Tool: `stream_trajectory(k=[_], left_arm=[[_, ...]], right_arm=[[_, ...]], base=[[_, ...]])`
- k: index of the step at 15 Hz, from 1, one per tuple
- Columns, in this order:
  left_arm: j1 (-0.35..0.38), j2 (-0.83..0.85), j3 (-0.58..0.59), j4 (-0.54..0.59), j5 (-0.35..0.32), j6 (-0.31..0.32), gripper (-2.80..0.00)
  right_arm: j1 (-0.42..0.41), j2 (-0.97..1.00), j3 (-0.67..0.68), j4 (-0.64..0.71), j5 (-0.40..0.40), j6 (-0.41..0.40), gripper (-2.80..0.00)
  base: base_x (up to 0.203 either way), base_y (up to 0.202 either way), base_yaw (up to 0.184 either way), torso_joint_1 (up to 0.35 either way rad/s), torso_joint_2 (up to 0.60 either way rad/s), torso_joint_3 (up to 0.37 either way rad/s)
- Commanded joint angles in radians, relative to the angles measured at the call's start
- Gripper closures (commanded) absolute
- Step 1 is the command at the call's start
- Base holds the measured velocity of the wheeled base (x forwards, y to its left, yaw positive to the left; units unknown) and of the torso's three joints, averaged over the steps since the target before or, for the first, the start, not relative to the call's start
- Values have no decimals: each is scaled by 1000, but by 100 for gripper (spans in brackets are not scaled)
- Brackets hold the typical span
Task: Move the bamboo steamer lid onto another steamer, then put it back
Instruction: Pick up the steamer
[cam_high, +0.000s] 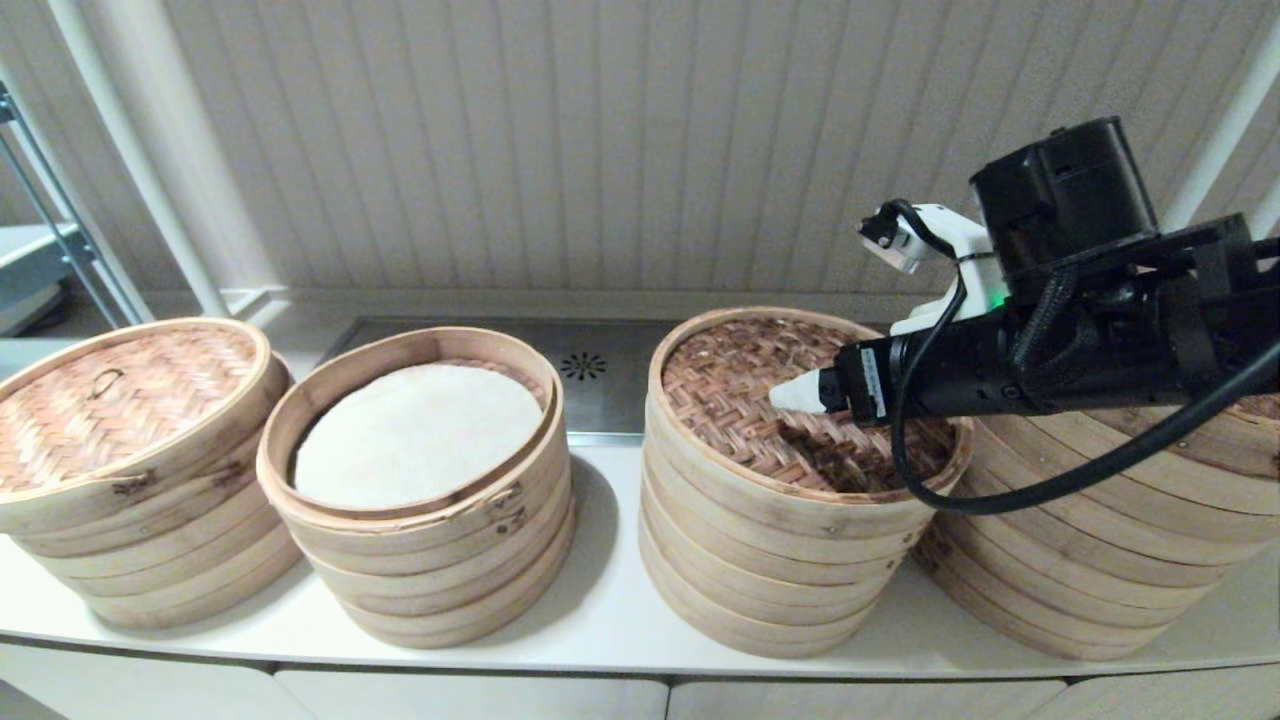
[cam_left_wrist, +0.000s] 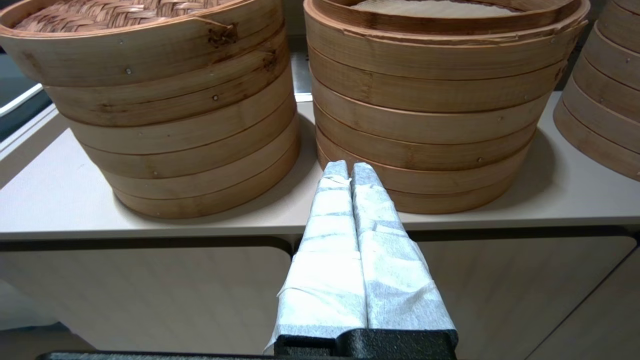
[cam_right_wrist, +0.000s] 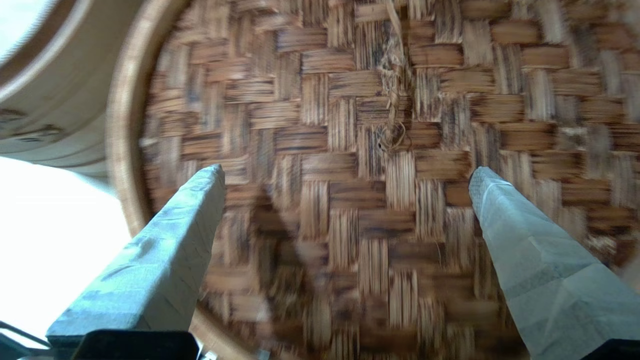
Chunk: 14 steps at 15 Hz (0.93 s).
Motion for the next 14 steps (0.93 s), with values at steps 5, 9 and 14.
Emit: stream_trajectory(k=[5,9,14], left_arm=[[0,2,29,-1,0,-2,0],[0,2,29,-4,4,-9,0],[0,2,29,-4,4,-8,0]], right_arm=[[-15,74,-34,-58,-3,3,-280],[-16,92,-40,-60,-14,3,0],[-15,111,-54,-69,-54,0,0]], base=[[0,0,0,0,0,0],[0,0,0,0,0,0],[0,0,0,0,0,0]])
